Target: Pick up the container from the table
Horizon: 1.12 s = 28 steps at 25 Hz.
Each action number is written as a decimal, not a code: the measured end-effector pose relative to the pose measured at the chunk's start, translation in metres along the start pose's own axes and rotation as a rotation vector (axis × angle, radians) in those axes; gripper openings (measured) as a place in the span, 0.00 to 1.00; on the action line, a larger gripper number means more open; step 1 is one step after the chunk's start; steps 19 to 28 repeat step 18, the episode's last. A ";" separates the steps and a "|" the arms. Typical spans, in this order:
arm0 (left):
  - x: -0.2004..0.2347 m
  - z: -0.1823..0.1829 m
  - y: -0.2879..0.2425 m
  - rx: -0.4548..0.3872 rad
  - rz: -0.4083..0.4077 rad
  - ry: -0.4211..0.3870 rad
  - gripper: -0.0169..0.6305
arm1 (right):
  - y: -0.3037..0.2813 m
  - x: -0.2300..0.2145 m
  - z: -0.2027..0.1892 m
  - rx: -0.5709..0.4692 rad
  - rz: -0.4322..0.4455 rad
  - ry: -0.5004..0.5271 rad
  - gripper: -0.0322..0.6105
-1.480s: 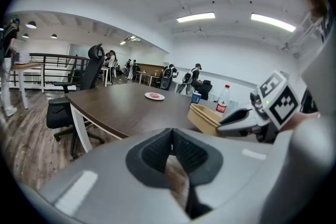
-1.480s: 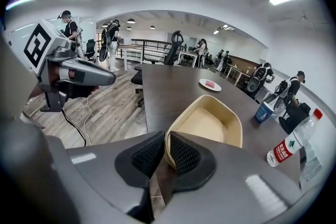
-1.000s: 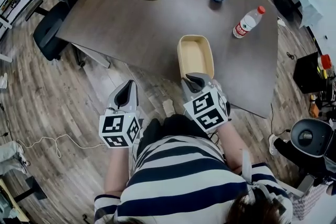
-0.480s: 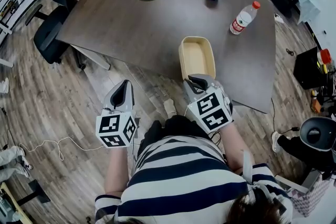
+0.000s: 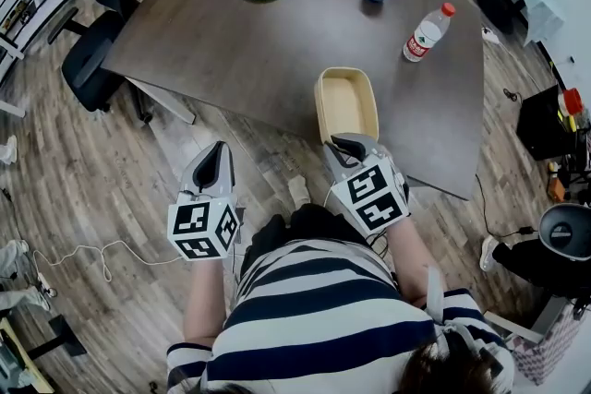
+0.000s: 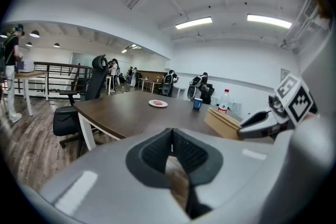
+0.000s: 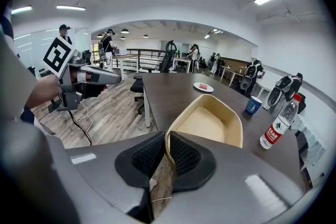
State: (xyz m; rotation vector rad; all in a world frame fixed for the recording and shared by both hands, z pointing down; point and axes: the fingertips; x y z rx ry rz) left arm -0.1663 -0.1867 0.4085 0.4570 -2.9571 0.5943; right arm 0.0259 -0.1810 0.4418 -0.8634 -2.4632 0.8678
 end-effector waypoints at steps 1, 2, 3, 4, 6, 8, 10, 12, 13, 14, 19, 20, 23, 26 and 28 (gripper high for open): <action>-0.001 0.000 0.000 0.000 0.001 0.000 0.03 | 0.001 0.000 -0.001 0.001 0.002 -0.001 0.10; -0.001 0.000 0.000 0.001 0.002 -0.001 0.03 | 0.001 -0.001 -0.001 0.001 0.003 -0.001 0.10; -0.002 0.001 0.000 0.002 0.003 -0.002 0.03 | 0.001 -0.002 -0.001 -0.001 0.005 0.001 0.10; -0.002 0.001 0.000 0.002 0.004 -0.003 0.03 | 0.001 -0.003 0.000 -0.004 0.006 0.004 0.10; -0.001 0.002 -0.001 0.003 0.005 -0.004 0.03 | 0.002 -0.003 0.000 -0.004 0.007 0.000 0.10; -0.001 0.002 -0.002 0.002 0.007 -0.004 0.03 | 0.003 -0.004 -0.001 -0.003 0.010 -0.006 0.10; -0.001 0.003 -0.004 0.001 0.008 -0.005 0.03 | 0.003 -0.005 -0.002 -0.003 0.012 -0.007 0.10; -0.002 0.003 -0.005 0.000 0.008 -0.006 0.03 | 0.004 -0.007 -0.003 -0.003 0.012 -0.003 0.10; -0.003 0.003 -0.006 0.000 0.008 -0.007 0.03 | 0.004 -0.007 -0.004 -0.002 0.012 -0.001 0.10; -0.003 0.003 -0.006 0.000 0.009 -0.008 0.03 | 0.004 -0.008 -0.005 -0.001 0.011 0.002 0.10; -0.003 0.002 -0.007 -0.002 0.014 -0.002 0.03 | 0.003 -0.011 -0.008 0.008 0.004 0.017 0.10; -0.003 0.002 -0.007 -0.002 0.014 -0.002 0.03 | 0.003 -0.011 -0.008 0.008 0.004 0.017 0.10; -0.003 0.002 -0.007 -0.002 0.014 -0.002 0.03 | 0.003 -0.011 -0.008 0.008 0.004 0.017 0.10; -0.003 0.002 -0.007 -0.002 0.014 -0.002 0.03 | 0.003 -0.011 -0.008 0.008 0.004 0.017 0.10; -0.003 0.002 -0.007 -0.002 0.014 -0.002 0.03 | 0.003 -0.011 -0.008 0.008 0.004 0.017 0.10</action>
Point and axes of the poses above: the fingertips, and each gripper's own axes: y backward along the fingers, x to its left, z out of its top, and after that the axes turned 1 degree about -x, right-handed
